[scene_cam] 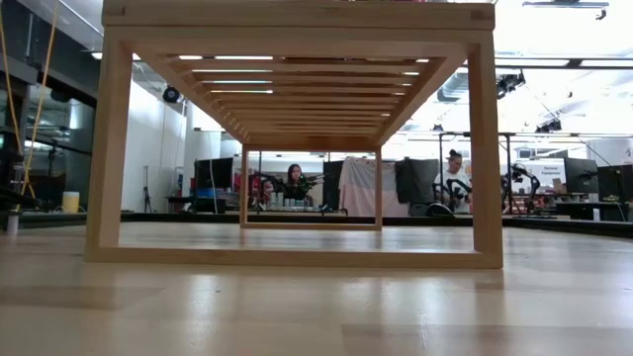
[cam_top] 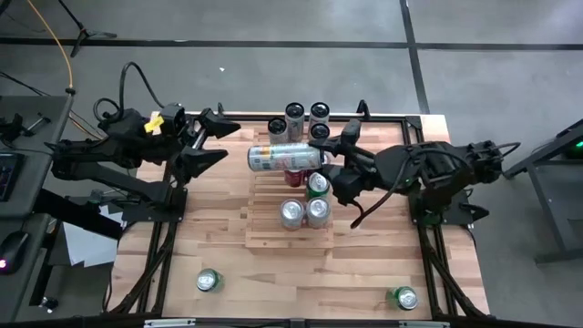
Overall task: Place canned beverage on shelf
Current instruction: Put the white pink can on the shelf
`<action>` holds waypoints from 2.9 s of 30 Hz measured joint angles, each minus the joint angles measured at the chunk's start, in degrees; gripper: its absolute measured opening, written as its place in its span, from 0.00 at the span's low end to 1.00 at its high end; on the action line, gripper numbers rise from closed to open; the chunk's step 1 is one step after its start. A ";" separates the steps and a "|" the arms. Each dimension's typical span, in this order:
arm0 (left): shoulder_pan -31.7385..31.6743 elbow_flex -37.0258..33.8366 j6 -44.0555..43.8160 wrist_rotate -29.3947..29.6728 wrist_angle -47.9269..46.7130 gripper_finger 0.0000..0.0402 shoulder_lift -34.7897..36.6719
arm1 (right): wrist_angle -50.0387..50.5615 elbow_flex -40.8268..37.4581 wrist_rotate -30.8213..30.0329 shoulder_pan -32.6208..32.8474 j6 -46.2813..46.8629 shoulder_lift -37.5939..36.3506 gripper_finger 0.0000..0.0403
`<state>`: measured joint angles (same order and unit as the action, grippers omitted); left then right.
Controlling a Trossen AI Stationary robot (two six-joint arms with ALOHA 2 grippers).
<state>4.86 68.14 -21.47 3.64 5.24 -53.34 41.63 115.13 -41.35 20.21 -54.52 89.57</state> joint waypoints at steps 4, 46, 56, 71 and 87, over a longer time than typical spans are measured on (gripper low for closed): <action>0.00 0.00 3.94 4.31 -3.24 0.98 0.01 | -0.37 0.00 0.16 0.18 0.49 -0.38 0.59; -1.09 21.90 -10.19 -22.80 -59.99 0.98 -19.81 | 2.27 -0.04 31.60 -4.06 12.52 8.79 0.59; -1.16 21.78 -11.44 -37.60 -47.98 0.98 -21.92 | 1.94 0.02 31.77 -4.47 14.21 8.68 0.59; -0.63 21.86 -11.91 -41.74 -50.76 0.98 -27.05 | -0.53 -0.02 32.15 -5.17 14.64 8.73 0.59; -3.83 21.86 -9.81 -42.85 -51.05 0.71 -26.95 | 2.25 -0.02 32.74 -5.20 14.66 8.73 0.59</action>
<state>1.03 90.00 -31.28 -39.21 -45.81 -80.29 43.88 115.11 -8.61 15.00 -39.86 98.30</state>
